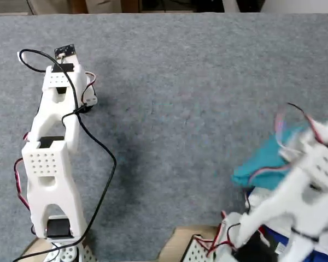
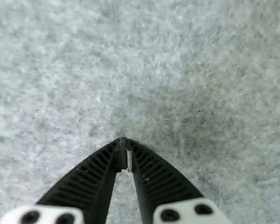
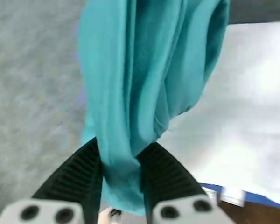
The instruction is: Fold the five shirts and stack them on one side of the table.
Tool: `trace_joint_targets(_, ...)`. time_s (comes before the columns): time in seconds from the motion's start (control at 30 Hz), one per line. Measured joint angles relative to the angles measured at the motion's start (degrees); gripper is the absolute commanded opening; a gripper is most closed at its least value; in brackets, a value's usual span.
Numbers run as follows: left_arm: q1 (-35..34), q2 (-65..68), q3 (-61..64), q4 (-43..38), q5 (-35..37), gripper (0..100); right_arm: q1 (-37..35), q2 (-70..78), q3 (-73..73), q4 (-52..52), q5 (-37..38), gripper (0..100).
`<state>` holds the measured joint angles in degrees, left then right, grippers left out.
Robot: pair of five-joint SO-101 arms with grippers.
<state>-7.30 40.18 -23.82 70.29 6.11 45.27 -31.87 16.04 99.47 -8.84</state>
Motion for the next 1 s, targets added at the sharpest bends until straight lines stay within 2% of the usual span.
trace_joint_targets(0.17, 0.0, 0.0, 0.0, 0.0, 0.0, 2, 19.5, -1.7, 0.0, -1.7, 10.7, 0.5)
trace_joint_targets(0.3, 0.0, 0.0, 0.0, 0.0, 0.0, 2, 29.5, -2.0, 1.8, -4.0, 16.7, 0.5)
trace_joint_targets(0.4, 0.0, 0.0, 0.0, 0.0, 0.0, 2, 32.4, -2.0, 4.3, -4.4, 20.0, 0.7)
trace_joint_targets(0.47, 0.0, 0.0, 0.0, 0.0, 0.0, 2, 33.7, -2.0, 5.3, -4.5, 21.7, 4.8)
trace_joint_targets(0.53, 0.0, 0.0, 0.0, 0.0, 0.0, 2, 34.6, -2.0, 5.3, -4.7, 23.0, 15.0)
trace_joint_targets(0.67, 0.0, 0.0, 0.0, 0.0, 0.0, 2, 36.6, -2.0, 5.3, -4.7, 23.9, 42.0)
trace_joint_targets(0.73, 0.0, 0.0, 0.0, 0.0, 0.0, 2, 37.4, -2.0, 5.3, -4.7, 24.2, 50.6)
trace_joint_targets(0.87, 0.0, 0.0, 0.0, 0.0, 0.0, 2, 38.4, -2.0, 5.3, -4.7, 25.3, 50.0)
trace_joint_targets(1.0, 0.0, 0.0, 0.0, 0.0, 0.0, 2, 39.2, -2.0, 3.4, -2.8, 25.3, 40.1)
